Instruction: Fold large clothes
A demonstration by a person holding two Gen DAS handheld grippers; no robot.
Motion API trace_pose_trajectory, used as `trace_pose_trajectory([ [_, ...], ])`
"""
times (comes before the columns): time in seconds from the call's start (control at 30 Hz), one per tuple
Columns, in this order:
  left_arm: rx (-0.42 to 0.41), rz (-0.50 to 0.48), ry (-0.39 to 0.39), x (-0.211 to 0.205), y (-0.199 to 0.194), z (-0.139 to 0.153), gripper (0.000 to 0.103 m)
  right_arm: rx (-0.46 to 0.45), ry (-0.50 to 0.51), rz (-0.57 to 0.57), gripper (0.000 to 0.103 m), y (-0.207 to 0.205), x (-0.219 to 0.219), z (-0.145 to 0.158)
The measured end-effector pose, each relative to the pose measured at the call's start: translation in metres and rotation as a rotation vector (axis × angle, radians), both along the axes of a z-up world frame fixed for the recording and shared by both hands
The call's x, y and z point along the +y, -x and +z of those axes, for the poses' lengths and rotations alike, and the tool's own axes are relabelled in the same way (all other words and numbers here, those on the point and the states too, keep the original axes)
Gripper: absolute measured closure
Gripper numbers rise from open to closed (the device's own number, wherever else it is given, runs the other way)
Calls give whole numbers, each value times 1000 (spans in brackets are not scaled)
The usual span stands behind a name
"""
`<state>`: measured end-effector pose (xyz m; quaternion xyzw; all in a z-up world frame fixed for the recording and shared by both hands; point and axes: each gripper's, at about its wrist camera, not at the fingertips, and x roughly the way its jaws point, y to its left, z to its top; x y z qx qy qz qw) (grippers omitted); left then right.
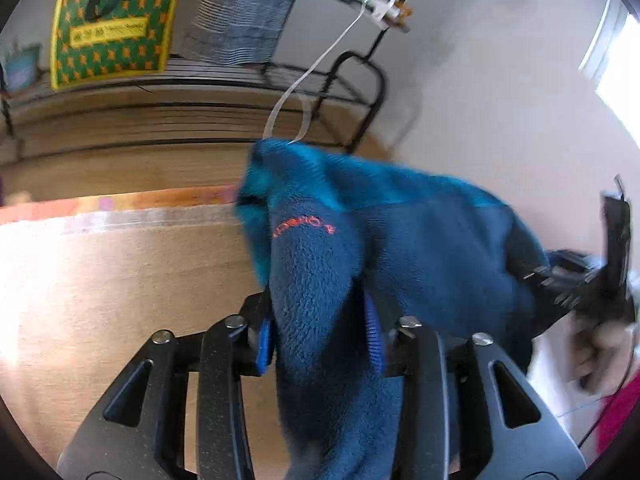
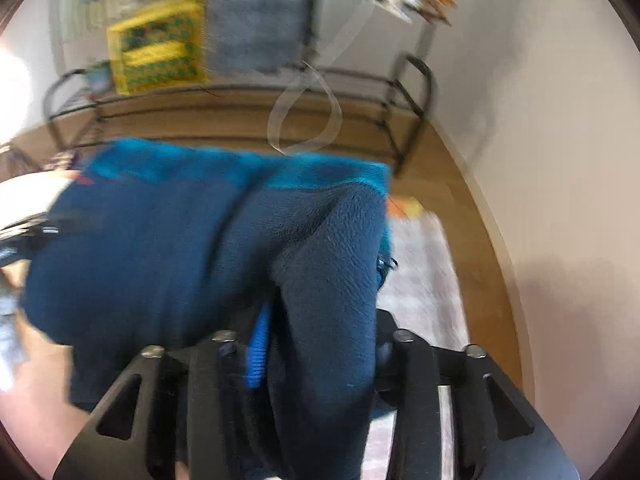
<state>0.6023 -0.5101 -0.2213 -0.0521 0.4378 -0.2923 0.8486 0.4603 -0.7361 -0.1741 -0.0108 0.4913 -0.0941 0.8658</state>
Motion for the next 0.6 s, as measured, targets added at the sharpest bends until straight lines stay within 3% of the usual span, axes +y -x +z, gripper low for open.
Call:
trace_pose_trajectory([
  [0.03, -6, -1, -25, -1, 1, -2, 50, 3, 2, -29, 55, 1, -6, -2],
  [0.13, -18, 10, -39, 1, 7, 4, 50, -3, 44, -80, 50, 11, -12, -2],
  [0.3, -113, -18, -103, 0, 34, 33, 50, -73, 77, -94, 50, 28, -4, 31],
  [0.47, -156, -26, -76, 16, 62, 71, 50, -170, 26, -68, 50, 52, 10, 69],
  [0.6, -227, -21, -59, 33, 100, 117, 50, -233, 12, -28, 50, 74, 29, 101],
])
